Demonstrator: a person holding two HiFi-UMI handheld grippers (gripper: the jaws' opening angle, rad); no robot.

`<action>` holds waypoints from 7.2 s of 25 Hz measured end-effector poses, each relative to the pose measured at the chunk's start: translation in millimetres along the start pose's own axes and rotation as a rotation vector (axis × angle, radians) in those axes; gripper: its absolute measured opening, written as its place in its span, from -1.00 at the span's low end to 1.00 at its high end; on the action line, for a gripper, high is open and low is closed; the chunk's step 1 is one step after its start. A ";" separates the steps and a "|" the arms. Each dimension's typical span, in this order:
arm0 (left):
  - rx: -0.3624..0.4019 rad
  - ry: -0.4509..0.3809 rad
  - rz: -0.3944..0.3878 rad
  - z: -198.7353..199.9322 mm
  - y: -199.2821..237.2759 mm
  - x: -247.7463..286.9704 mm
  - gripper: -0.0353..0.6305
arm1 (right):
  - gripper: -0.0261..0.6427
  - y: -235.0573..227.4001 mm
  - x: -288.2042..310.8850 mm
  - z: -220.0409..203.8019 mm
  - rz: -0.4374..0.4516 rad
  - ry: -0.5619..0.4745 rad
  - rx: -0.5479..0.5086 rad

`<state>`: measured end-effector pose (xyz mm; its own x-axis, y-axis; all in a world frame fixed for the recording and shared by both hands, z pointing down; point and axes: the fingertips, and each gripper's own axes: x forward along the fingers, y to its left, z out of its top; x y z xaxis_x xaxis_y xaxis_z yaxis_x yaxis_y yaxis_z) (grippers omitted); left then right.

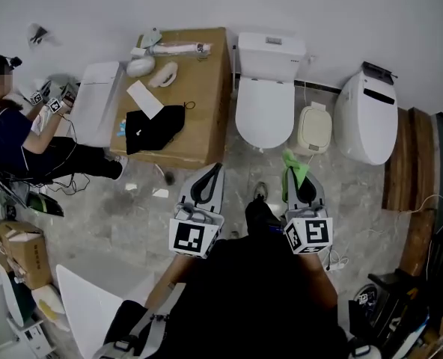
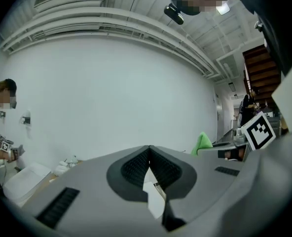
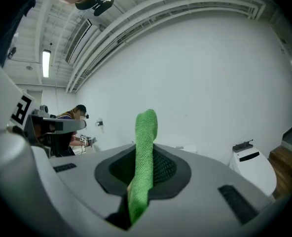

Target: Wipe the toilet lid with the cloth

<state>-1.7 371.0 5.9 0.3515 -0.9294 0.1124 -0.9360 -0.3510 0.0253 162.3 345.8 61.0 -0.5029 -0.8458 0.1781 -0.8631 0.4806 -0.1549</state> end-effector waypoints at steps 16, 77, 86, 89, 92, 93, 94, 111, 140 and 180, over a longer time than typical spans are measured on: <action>-0.015 0.019 0.065 13.2 36.9 157.3 -0.88 | -0.77 -127.3 161.9 -1.1 0.021 0.076 0.028; -0.215 0.266 -0.036 -284.1 291.1 492.0 -0.88 | -0.77 -354.8 638.1 -517.0 -0.375 0.564 0.194; -0.232 0.266 -0.026 -291.9 286.8 481.3 -0.88 | -0.77 -321.9 669.9 -512.6 -0.210 0.568 0.016; -0.235 0.268 -0.009 -295.1 286.9 473.5 -0.88 | -0.77 -303.1 682.4 -513.2 -0.133 0.583 -0.049; -0.244 0.270 0.009 -297.3 287.2 465.0 -0.88 | -0.77 -286.8 691.8 -513.6 -0.080 0.588 -0.094; -0.248 0.271 0.016 -298.3 287.7 462.2 -0.88 | -0.77 -281.6 694.5 -513.8 -0.063 0.590 -0.108; -0.251 0.272 0.024 -299.4 288.2 459.2 -0.88 | -0.77 -275.8 697.2 -514.2 -0.041 0.594 -0.123; -0.268 0.253 0.104 -313.3 283.1 403.8 -0.88 | -0.77 -153.6 696.7 -550.0 0.498 0.686 -0.564; -0.290 0.219 0.179 -339.9 166.1 283.2 -0.88 | -0.77 -32.1 472.7 -634.8 1.041 0.693 -0.892; -0.243 0.278 -0.115 -341.9 27.6 316.0 -0.88 | -0.77 -232.2 303.0 -629.3 0.867 0.714 -0.625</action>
<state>78.1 106.7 381.7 0.4675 -0.8075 0.3597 -0.8792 -0.3823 0.2845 181.7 123.7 762.5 -0.6528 0.0138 0.7574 -0.0206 0.9991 -0.0360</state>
